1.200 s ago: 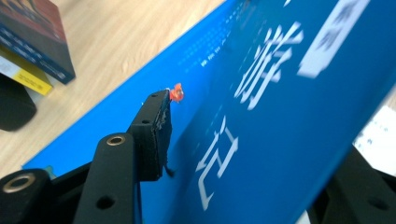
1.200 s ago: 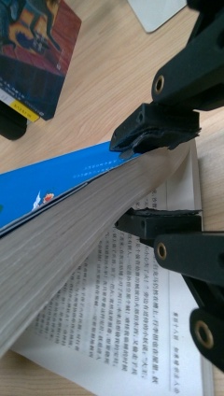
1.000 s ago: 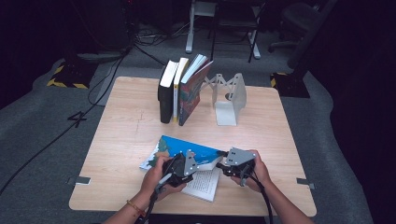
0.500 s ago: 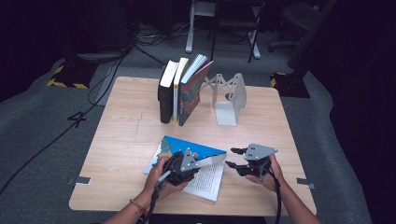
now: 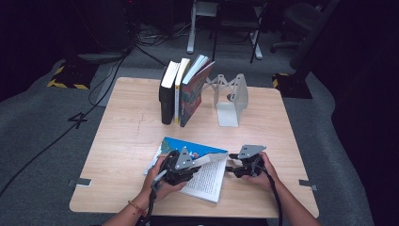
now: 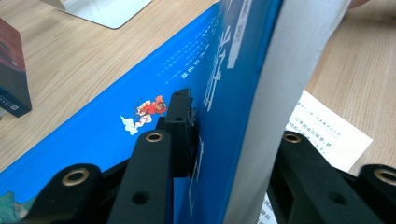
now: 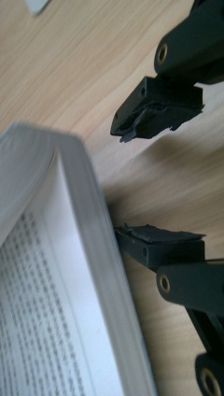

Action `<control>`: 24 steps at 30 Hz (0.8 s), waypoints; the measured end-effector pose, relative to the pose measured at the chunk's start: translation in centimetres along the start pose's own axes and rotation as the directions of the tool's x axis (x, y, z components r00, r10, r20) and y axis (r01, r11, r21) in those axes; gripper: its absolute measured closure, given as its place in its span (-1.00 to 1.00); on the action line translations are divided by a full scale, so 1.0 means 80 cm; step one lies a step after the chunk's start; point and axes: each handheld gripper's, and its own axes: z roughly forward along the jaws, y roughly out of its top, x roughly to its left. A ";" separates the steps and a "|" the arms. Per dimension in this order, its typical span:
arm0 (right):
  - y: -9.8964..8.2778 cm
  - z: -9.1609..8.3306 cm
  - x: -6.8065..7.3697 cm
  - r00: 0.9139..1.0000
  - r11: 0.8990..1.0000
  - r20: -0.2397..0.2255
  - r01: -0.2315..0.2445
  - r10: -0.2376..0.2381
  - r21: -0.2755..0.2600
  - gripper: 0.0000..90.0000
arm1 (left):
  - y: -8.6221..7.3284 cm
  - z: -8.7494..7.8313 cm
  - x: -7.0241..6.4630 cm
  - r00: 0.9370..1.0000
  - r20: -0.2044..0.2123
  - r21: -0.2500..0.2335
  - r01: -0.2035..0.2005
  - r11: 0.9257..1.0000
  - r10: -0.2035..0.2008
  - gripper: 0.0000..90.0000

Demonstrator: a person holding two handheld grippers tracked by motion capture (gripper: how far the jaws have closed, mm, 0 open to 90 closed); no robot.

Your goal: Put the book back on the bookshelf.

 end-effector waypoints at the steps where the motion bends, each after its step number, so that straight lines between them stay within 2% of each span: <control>1: 0.002 0.000 0.003 1.000 1.000 -0.009 0.011 -0.011 -0.013 0.04 | 0.000 -0.001 0.001 1.000 0.002 -0.001 0.001 1.000 -0.001 0.55; 3: 0.003 -0.001 0.006 1.000 0.999 0.002 0.024 -0.024 -0.031 0.09 | 0.000 -0.003 0.003 1.000 0.013 -0.002 0.020 1.000 -0.020 0.55; 5: 0.002 -0.005 0.007 1.000 0.997 -0.023 -0.006 0.004 -0.077 0.21 | 0.001 -0.007 0.007 0.999 0.022 -0.010 0.038 0.999 -0.037 0.54; 7: 0.006 -0.010 0.010 0.999 0.992 -0.030 -0.024 0.020 -0.120 0.32 | 0.002 -0.013 0.011 0.999 0.029 -0.004 0.043 0.999 -0.043 0.54; 10: 0.012 -0.015 0.014 0.996 0.979 -0.062 -0.068 0.057 -0.194 0.40 | 0.001 -0.027 0.019 0.996 0.052 -0.012 0.070 0.997 -0.069 0.53; 13: 0.023 -0.022 0.017 0.992 0.961 -0.100 -0.104 0.081 -0.255 0.44 | 0.000 -0.039 0.020 0.997 0.044 -0.020 0.066 0.998 -0.065 0.53; 17: 0.039 -0.030 0.024 0.992 0.948 -0.103 -0.101 0.072 -0.302 0.47 | -0.001 -0.053 0.018 0.999 0.012 -0.035 0.042 0.998 -0.042 0.53; 20: 0.050 -0.034 0.031 0.994 0.945 -0.097 -0.074 0.045 -0.319 0.47 | -0.002 -0.059 0.017 0.999 0.006 -0.050 0.045 0.998 -0.045 0.55; 22: 0.056 -0.037 0.035 0.996 0.938 -0.080 -0.057 0.031 -0.342 0.47 | -0.005 -0.062 0.020 0.998 0.015 -0.081 0.055 0.995 -0.054 0.58; 24: 0.060 -0.039 0.038 0.996 0.933 -0.076 -0.063 0.038 -0.356 0.47 | -0.004 -0.061 0.023 0.997 0.053 -0.091 0.059 0.994 -0.054 0.61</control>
